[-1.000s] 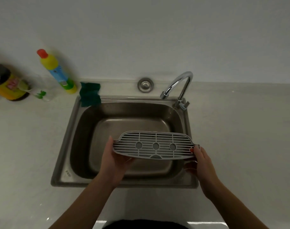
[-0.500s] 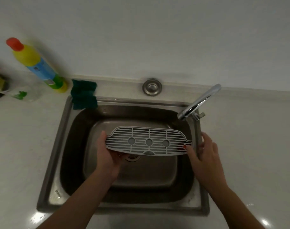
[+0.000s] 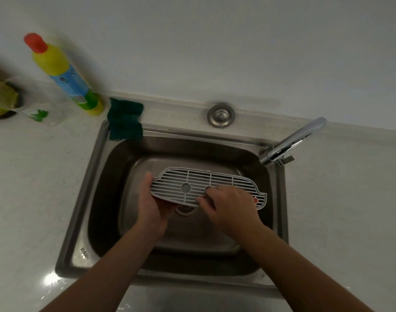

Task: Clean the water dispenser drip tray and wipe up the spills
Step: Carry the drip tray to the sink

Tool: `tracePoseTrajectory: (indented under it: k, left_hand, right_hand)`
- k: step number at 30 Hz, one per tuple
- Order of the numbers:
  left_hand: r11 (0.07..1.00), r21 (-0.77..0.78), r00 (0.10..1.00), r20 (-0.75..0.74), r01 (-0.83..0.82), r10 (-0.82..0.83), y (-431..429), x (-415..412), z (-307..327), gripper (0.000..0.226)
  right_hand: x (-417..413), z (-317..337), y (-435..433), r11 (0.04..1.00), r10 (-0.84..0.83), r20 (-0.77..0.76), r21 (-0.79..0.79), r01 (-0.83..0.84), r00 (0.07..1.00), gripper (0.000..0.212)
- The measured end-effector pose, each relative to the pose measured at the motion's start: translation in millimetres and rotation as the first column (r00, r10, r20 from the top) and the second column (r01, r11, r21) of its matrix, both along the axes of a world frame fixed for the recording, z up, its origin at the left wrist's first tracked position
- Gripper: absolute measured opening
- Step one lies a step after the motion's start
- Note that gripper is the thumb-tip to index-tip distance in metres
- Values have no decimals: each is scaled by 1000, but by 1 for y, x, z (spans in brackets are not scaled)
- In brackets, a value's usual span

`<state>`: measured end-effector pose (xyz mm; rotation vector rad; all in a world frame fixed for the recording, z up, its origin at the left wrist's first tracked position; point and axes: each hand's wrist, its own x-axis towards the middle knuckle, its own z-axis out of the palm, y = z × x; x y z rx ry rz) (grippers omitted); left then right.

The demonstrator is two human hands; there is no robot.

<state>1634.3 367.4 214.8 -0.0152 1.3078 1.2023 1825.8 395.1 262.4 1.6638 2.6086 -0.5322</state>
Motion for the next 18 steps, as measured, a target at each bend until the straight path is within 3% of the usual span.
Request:
tracePoseTrajectory:
  k: [4,10,15,18]
  left_hand:
    - [1000,4,1000,-3,-5,5,-3,2,-2,62]
    - [1000,12,1000,4,12,-12,-5,6,-3,63]
    - [999,23,999,19,36,-37,-5,6,-4,66]
    - [1000,9,999,34,-4,4,-8,2,-4,63]
  right_hand:
    - [3,-1,4,997,64,29,-36,-63,997,46]
    - [12,8,3,982,131,55,130,-137,990,48]
    - [21,23,7,988,141,57,54,-144,988,48]
    - [31,36,4,986,138,64,84,-143,988,48]
